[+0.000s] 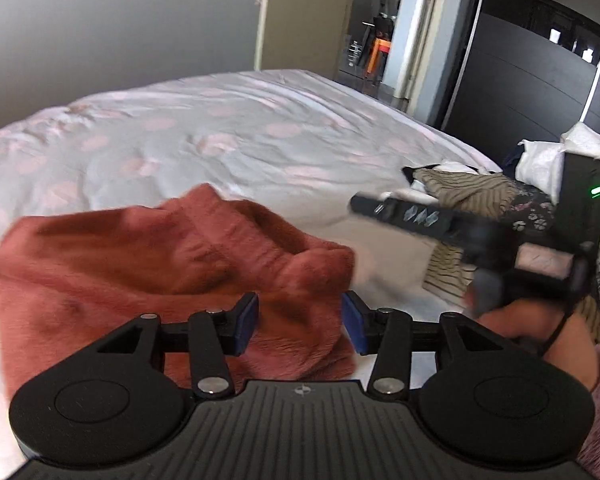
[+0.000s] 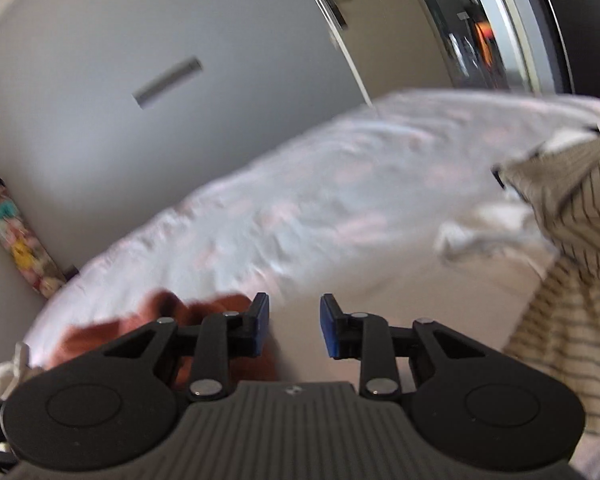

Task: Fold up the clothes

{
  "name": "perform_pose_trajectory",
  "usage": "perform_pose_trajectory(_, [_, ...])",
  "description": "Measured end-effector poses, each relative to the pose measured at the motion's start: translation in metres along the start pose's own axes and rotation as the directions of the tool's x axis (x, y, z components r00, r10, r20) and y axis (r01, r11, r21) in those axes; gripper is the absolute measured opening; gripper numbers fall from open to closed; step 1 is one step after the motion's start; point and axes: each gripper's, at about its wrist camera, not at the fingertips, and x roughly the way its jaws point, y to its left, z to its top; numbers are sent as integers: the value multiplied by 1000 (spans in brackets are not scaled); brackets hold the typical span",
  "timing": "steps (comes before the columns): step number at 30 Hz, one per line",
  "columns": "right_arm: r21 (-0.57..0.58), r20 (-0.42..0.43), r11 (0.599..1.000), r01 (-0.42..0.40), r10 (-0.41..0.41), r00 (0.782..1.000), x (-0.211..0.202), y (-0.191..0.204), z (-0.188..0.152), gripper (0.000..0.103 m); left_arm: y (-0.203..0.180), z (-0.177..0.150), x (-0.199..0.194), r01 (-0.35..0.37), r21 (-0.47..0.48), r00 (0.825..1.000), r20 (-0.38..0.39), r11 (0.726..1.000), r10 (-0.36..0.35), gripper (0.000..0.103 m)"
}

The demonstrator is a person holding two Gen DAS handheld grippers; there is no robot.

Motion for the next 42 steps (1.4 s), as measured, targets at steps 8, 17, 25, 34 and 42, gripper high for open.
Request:
perform_pose_trajectory(8, [-89,-108,981,-171,161,981,27,37,-9,23,51,-18,-10,-184,-46,982,-37,982,183,46])
perform_pose_trajectory(17, [-43,-352,977,-207,179,919,49,26,-34,16,71,-51,13,-226,-70,961,-182,972,210,43])
perform_pose_trajectory(25, [-51,-358,984,-170,140,923,29,27,-35,10,76,-64,11,-255,-59,938,-256,965,232,27])
perform_pose_trajectory(34, [-50,-225,966,-254,237,945,32,33,-16,31,78,-68,11,-260,-58,936,-261,964,236,27])
perform_pose_trajectory(42, [-19,-281,976,-218,205,938,67,36,-22,29,80,-67,10,-255,-66,937,-264,965,229,27])
